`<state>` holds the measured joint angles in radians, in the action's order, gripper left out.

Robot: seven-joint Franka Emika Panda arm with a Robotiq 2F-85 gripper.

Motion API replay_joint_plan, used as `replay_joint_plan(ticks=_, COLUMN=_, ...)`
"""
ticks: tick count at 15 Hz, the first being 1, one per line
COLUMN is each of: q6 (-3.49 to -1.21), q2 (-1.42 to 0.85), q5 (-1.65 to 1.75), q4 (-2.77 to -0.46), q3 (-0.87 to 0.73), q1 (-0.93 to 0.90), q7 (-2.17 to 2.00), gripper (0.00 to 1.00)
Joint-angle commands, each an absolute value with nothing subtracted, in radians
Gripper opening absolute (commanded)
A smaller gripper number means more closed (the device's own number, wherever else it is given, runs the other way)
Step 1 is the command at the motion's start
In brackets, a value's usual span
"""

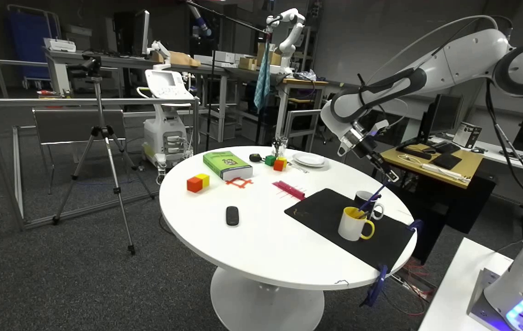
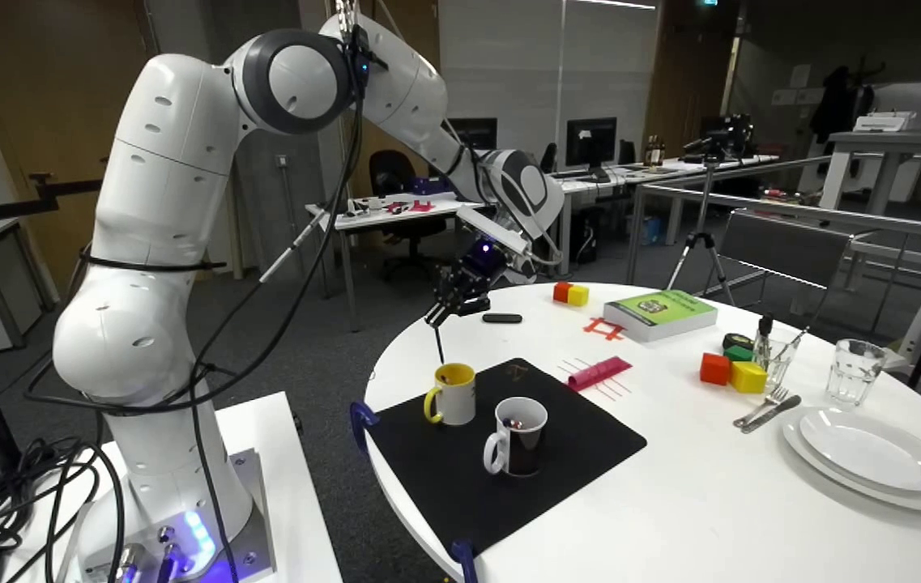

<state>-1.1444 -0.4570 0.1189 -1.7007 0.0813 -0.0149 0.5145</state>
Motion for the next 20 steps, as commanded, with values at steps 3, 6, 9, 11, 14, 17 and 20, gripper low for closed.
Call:
replay_joint_plan(ticks=3, q6=-1.101, q2=-0.515, q5=0.149, q4=-1.652, q3=0.087, q1=-0.011, q7=0.472, gripper=0.02)
replay_joint_plan(ticks=6, q6=-1.127, q2=-0.543, q5=0.147, q4=-1.644, q3=0.088, q1=-0.01, q7=0.454, gripper=0.02)
replay_joint_plan(ticks=9, q6=-1.155, q2=-0.569, q5=0.142, q4=-1.634, q3=0.089, q1=-0.009, q7=0.442, gripper=0.02)
replay_joint_plan(ticks=11, q6=-1.173, q2=-0.588, q5=0.135, q4=-1.628, q3=0.09, q1=-0.008, q7=0.437, gripper=0.02)
replay_joint_plan(ticks=14, q6=-1.221, q2=-0.612, q5=0.123, q4=-1.626, q3=0.09, q1=-0.008, q7=0.419, gripper=0.02)
replay_joint_plan(ticks=17, q6=-1.279, q2=-0.631, q5=0.107, q4=-1.631, q3=0.09, q1=-0.008, q7=0.39, gripper=0.02)
replay_joint_plan(ticks=20, q6=-1.306, q2=-0.645, q5=0.103, q4=-1.631, q3=0.09, q1=-0.01, q7=0.371, gripper=0.02)
